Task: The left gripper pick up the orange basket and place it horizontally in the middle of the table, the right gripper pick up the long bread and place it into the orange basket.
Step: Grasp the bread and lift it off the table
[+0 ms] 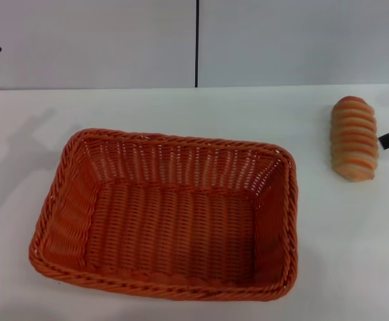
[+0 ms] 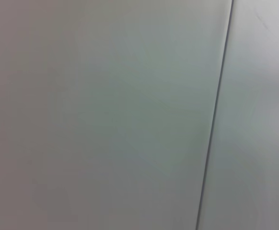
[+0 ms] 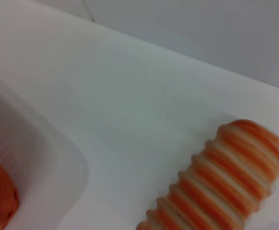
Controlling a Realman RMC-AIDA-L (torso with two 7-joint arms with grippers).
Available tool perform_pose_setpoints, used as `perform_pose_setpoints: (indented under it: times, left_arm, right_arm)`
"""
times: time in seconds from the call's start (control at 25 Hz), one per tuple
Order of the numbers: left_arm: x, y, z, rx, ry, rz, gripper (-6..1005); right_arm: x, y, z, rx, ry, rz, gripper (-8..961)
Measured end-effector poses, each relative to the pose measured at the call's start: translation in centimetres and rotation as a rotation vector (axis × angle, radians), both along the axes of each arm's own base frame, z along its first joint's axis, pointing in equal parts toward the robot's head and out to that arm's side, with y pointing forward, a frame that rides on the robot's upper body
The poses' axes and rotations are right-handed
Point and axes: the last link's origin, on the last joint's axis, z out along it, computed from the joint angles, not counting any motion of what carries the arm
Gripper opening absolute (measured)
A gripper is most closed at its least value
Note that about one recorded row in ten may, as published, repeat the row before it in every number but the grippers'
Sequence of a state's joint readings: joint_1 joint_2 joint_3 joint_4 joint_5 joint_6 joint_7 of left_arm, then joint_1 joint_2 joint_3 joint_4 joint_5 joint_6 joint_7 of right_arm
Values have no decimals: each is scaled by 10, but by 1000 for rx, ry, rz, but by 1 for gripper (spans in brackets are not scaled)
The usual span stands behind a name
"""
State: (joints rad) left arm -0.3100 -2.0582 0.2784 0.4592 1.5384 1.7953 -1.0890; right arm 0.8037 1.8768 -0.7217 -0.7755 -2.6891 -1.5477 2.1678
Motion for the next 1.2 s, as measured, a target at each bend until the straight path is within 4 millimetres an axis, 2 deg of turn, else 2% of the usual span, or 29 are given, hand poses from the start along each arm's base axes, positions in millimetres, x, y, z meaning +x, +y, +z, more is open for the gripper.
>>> perform_pose_setpoints:
  times: [0.16,0.64,1.12,1.2]
  left_arm:
    - [1,-2,-1,-2,-1,-9,697]
    - [5,-1,-5,6,-18,-28,698]
    - [8,0,-7,-3,-36,-42,698]
    - [8,0,-7,-5,-38,-44,698]
  right_arm:
    - [-5,5,-19,-8,-44,27,601]
    - [-14,20,-48,-18,-78,62,600]
    - [-11,21,-51,-17,-96,69,599]
    - [-11,21,-51,-17,-97,70,544]
